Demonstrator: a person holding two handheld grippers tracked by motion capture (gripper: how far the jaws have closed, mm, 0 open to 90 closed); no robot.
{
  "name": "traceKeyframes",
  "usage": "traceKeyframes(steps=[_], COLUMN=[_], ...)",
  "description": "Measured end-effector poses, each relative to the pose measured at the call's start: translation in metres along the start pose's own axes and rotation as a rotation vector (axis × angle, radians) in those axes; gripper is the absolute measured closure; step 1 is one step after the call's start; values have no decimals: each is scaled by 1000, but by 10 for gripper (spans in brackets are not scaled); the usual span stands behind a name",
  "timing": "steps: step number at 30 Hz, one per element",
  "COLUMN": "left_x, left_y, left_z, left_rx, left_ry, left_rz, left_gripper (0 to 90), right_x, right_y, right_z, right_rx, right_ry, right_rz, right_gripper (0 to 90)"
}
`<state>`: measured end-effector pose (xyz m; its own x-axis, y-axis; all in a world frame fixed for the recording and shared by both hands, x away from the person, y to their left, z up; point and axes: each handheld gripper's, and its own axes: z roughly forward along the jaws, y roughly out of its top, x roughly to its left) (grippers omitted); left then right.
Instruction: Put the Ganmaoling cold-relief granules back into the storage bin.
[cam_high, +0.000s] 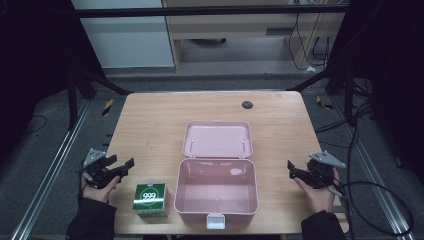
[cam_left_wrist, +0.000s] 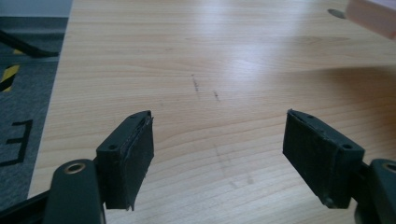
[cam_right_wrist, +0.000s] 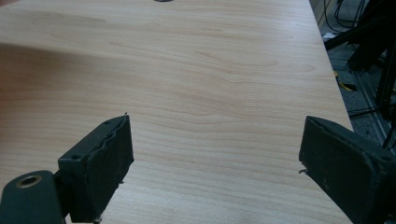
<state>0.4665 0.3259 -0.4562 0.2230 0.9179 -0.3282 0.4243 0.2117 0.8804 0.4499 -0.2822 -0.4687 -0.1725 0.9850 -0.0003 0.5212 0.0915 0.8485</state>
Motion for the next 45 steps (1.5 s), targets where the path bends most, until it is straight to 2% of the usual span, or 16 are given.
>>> traceKeyframes(steps=[1, 4, 6, 7, 9, 10, 12, 17, 21, 25, 27, 31, 32, 35, 36, 45], left_x=[0, -6, -7, -9, -9, -11, -12, -19, -22, -26, -33, -40, -40, -48, -54, -73], left_y=[0, 4, 5, 8, 9, 11, 12, 16, 17, 21, 24, 31, 31, 37, 39, 41], left_z=[0, -3, -4, -8, -9, -11, -10, -12, -12, -15, -18, -23, -23, -27, -30, -35], left_rx=[0, 18, 17, 21, 25, 47, 49, 91, 103, 137, 154, 193, 193, 214, 224, 282], left_ry=[0, -60, -73, -102, -113, -138, -146, -214, -235, -265, -286, -333, -333, -375, -406, -488], left_rz=[0, 11, 11, 12, 15, 35, 41, 65, 81, 112, 144, 164, 164, 182, 184, 230], left_gripper=[242, 243, 246, 247, 250, 249, 247, 247, 252, 251, 248, 241, 240, 236, 227, 191], right_x=[0, 5, 5, 4, 4, 4, 4, 4, 4, 3, 3, 3, 3, 3, 3, 3], right_y=[0, 1, 1, 1, 1, 0, -1, -4, -5, -6, -6, -6, -6, -6, -6, -7], right_z=[0, -1, -1, -1, -1, -1, 0, 0, 0, 0, -1, -1, -1, -1, -1, 1], right_rx=[0, 3, 5, 2, 6, 6, 18, 35, 35, 25, 23, 20, 20, 17, 16, 21], right_ry=[0, 17, 17, 12, 14, 10, 6, -1, -1, -5, -9, -9, -9, -11, -9, -5], right_rz=[0, -28, -29, -30, -28, -28, -40, -50, -55, -74, -81, -92, -92, -98, -100, -118], right_gripper=[101, 104, 104, 105, 105, 105, 104, 103, 101, 94, 95, 94, 94, 92, 90, 79])
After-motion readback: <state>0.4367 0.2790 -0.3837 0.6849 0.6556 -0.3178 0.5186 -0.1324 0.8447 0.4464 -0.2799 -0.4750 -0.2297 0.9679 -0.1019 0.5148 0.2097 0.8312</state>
